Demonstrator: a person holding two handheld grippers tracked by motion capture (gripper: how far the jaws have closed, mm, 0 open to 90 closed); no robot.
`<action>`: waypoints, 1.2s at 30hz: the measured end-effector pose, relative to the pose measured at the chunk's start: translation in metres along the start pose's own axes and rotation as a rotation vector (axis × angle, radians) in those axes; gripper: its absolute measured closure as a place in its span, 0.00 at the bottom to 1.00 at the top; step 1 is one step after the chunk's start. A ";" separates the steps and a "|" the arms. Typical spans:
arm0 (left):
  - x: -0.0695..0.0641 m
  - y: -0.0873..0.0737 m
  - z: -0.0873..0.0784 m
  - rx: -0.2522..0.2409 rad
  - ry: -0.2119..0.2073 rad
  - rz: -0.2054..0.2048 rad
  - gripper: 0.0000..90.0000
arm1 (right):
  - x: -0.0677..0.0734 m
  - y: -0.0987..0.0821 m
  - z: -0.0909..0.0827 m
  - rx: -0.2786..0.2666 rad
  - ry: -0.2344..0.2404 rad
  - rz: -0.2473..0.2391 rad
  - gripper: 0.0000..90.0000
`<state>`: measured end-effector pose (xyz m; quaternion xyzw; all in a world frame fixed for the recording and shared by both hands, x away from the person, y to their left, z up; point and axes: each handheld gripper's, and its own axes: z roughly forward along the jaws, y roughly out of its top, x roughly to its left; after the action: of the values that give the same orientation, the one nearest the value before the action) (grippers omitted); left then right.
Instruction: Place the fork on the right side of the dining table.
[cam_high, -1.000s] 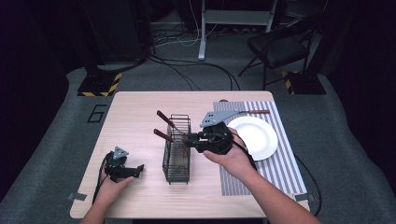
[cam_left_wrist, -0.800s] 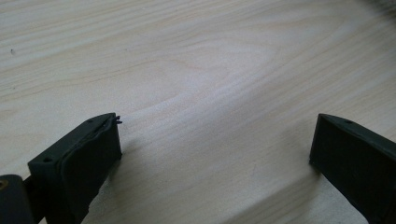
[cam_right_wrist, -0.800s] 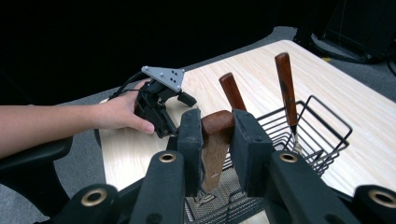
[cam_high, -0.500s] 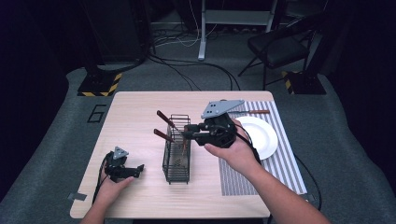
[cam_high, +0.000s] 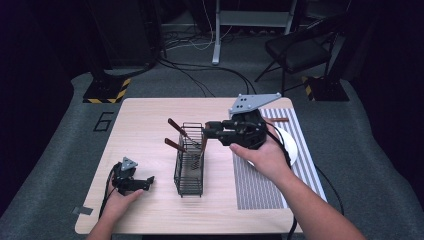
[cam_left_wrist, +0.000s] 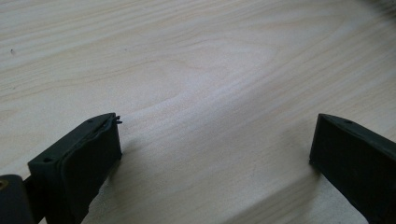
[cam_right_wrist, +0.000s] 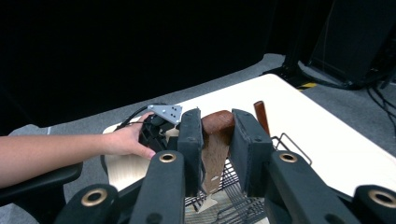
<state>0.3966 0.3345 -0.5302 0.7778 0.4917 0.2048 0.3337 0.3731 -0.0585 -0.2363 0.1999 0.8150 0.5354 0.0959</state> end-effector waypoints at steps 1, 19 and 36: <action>0.000 0.000 0.000 0.000 0.000 0.000 0.02 | -0.001 0.001 -0.003 -0.005 -0.004 0.004 0.82; 0.000 0.000 0.000 0.000 0.000 0.000 0.02 | -0.022 -0.015 -0.057 -0.049 -0.104 0.039 0.82; 0.000 0.000 0.000 0.000 0.000 0.000 0.02 | -0.051 -0.070 -0.070 -0.049 -0.180 0.095 0.82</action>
<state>0.3966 0.3345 -0.5302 0.7779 0.4915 0.2047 0.3337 0.3772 -0.1630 -0.2745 0.2832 0.7793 0.5390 0.1480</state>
